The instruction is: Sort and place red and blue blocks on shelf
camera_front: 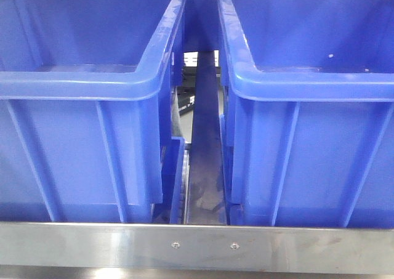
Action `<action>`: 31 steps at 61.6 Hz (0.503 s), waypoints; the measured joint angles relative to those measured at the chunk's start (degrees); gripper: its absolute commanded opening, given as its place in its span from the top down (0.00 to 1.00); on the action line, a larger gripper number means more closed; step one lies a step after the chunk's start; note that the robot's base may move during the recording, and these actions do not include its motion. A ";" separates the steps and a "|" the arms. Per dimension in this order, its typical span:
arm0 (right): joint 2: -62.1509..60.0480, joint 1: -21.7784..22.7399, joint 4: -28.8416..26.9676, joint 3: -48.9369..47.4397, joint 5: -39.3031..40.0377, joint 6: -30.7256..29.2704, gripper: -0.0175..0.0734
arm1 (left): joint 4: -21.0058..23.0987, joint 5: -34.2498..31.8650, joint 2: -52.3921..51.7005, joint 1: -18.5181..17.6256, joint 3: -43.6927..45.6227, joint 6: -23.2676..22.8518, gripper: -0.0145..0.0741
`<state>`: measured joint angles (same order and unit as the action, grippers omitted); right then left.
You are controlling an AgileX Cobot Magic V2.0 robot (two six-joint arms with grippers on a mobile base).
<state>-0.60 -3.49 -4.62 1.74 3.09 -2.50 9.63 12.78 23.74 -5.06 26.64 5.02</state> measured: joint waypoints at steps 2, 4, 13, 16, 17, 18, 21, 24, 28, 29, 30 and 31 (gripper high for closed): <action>0.00 0.00 0.00 0.00 0.00 0.00 0.75 | -0.26 -0.40 0.00 0.00 -0.40 0.09 0.70; 0.00 0.00 0.00 0.00 0.00 0.00 0.75 | -0.49 -1.76 -0.11 0.23 -1.29 0.18 0.70; 0.00 0.00 -0.09 0.00 0.00 0.00 0.75 | -0.63 -13.51 -2.60 0.94 -8.75 2.92 0.70; 0.00 0.00 -0.09 0.00 0.00 0.00 0.75 | -0.52 -16.65 -4.36 1.09 -11.52 3.07 0.70; 0.00 0.00 -0.09 0.00 0.00 0.00 0.75 | -0.42 -17.28 -5.24 1.09 -12.26 3.19 0.70; 0.00 0.00 -0.09 0.00 0.00 0.00 0.75 | -0.42 -17.99 -5.84 1.09 -13.33 3.20 0.70; 0.00 0.00 -0.09 0.00 0.00 0.00 0.75 | -0.27 -18.80 -8.04 1.09 -15.65 3.43 0.70; 0.00 0.00 -0.09 0.00 0.00 0.00 0.75 | -0.52 -18.80 -9.97 1.09 -17.53 3.43 0.70; 0.00 0.00 -0.09 0.00 0.00 0.00 0.75 | -1.58 -18.10 -13.13 1.09 -20.46 2.80 0.70; 0.00 0.00 -0.09 0.00 0.00 0.00 0.75 | -1.84 -17.90 -13.74 1.09 -21.04 2.64 0.70; 0.00 0.00 -0.09 0.00 0.00 0.00 0.75 | -1.99 -17.72 -14.64 1.09 -21.62 2.58 0.70; 0.00 0.00 -0.09 0.00 0.00 0.00 0.75 | -2.25 -17.44 -15.24 1.09 -22.49 2.43 0.70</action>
<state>-0.60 -3.49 -4.71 1.74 3.09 -2.50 7.38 -4.66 8.50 -3.97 4.15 7.45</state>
